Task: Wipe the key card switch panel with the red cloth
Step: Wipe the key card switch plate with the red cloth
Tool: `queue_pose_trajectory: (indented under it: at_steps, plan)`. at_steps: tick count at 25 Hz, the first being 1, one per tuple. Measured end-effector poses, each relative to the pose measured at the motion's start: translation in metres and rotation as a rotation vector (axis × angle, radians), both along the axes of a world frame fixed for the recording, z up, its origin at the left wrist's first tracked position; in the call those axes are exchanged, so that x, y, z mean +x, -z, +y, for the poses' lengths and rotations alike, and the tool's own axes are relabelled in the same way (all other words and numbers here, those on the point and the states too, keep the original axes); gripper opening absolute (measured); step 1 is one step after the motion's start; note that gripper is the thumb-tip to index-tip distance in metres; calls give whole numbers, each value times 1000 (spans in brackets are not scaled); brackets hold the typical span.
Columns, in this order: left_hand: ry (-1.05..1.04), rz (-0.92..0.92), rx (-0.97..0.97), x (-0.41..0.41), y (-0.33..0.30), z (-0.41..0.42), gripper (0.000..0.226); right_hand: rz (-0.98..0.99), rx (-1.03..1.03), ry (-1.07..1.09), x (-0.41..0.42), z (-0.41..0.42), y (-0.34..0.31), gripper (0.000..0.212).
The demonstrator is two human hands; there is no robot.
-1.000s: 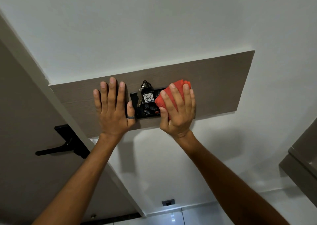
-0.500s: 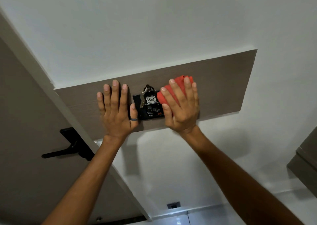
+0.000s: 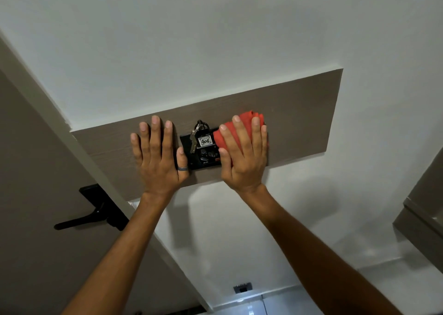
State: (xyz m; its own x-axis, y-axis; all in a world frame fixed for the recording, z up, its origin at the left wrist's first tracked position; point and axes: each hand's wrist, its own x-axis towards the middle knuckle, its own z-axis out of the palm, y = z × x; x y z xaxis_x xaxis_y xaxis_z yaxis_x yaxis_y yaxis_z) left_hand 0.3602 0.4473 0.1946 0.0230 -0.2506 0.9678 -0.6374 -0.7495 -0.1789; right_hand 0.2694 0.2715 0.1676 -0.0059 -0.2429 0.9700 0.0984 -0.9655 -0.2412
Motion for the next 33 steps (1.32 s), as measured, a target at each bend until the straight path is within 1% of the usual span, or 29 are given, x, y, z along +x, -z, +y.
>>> queue_pose_trajectory:
  at_steps: [2, 3, 6, 8, 10, 12, 14, 16, 18, 19, 21, 23, 24, 26, 28, 29, 33]
  plan:
    - [-6, -14, 4, -1, 0, -1, 63, 28, -125, 25, -10, -14, 11, 44]
    - [-7, -11, -5, -2, -1, 0, 63, 29, -141, 37, -13, -23, 9, 43]
    - [-3, -31, -9, -3, -3, -1, 64, -4, -69, 65, -3, -19, -17, 42]
    - [-16, -27, 0, -1, -4, -1, 64, -21, -3, 32, 5, -15, -29, 43]
    - [5, -15, 1, 0, -1, 0, 64, -9, -11, 5, -2, -17, -11, 43]
    - [-4, -30, 1, 1, 3, 0, 64, 50, -116, 14, -20, -18, 19, 42]
    - [-8, -37, -1, 2, 1, -2, 64, 70, -199, 40, -24, -38, 15, 43]
    - [-11, -43, -2, 3, 0, -1, 64, 29, -128, 57, -16, -58, -19, 44]
    - [-20, -37, 0, 4, 1, 0, 64, -25, 15, 57, -7, -60, -41, 46]
    - [-14, -32, -3, 5, 2, -1, 64, -23, 68, 37, -7, -53, -36, 47]
    - [-18, -41, -5, 3, 3, -1, 64, 37, 101, -41, -15, -32, -2, 48]
    - [-18, -31, -12, 2, 3, -2, 64, 108, 54, -62, -30, -15, 28, 47]
    - [-15, -35, -14, 1, 3, -2, 64, 108, 17, -39, -30, -14, 26, 46]
    - [-15, -43, -12, 1, 2, -3, 64, 58, -51, 5, -12, -20, -5, 41]
    - [-20, -44, -12, 2, 2, -2, 64, 11, -93, 27, 4, -19, -32, 41]
    - [-23, -39, -10, 3, 2, -2, 64, 10, -98, 29, 6, -16, -29, 42]
    - [-26, -42, -15, 0, 2, -3, 64, 18, -132, -4, -14, -16, 13, 39]
